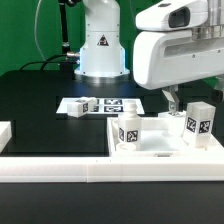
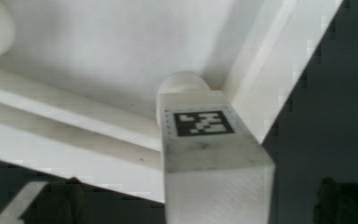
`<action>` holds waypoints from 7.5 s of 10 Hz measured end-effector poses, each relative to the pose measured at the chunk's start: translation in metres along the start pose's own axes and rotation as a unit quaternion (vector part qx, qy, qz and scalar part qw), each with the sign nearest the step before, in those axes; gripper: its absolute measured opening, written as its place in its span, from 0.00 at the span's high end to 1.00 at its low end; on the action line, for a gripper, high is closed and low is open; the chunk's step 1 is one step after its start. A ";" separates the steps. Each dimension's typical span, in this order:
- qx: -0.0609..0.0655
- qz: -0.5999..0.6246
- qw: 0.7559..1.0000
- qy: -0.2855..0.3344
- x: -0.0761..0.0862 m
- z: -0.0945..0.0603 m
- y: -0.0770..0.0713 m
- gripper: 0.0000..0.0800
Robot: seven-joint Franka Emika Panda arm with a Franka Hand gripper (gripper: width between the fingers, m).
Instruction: Assemble one leg
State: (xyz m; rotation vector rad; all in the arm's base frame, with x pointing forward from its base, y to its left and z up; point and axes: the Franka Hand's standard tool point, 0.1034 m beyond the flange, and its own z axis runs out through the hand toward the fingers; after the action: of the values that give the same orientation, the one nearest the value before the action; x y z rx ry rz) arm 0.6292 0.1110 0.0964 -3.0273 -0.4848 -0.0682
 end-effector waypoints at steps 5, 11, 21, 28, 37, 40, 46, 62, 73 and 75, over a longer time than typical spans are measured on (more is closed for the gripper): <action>-0.004 -0.013 1.000 0.006 -0.002 0.007 0.004 0.37; 0.001 0.048 0.999 0.007 -0.002 0.007 0.004 0.65; 0.016 0.468 0.883 0.020 -0.003 0.008 0.003 0.64; -0.002 0.191 0.981 0.035 -0.001 0.011 -0.003 0.19; -0.027 -0.132 0.990 0.036 0.000 0.012 -0.002 0.36; -0.025 -0.098 0.994 0.037 0.001 0.011 -0.002 0.64; -0.008 0.297 0.953 0.053 -0.002 0.013 0.002 0.64; -0.049 0.034 0.997 0.040 -0.001 0.015 -0.002 0.19; -0.050 0.019 0.998 0.045 0.000 0.015 -0.002 0.64; -0.037 0.156 0.985 0.060 0.000 0.016 -0.001 0.64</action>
Offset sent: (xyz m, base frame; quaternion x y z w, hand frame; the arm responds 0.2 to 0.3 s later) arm -0.0012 -0.0022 -0.0035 -0.0113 0.0101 -0.0249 0.9996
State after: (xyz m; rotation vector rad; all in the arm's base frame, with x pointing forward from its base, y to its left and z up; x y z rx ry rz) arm 0.6292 0.1127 0.0809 -3.1036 0.0046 -0.2530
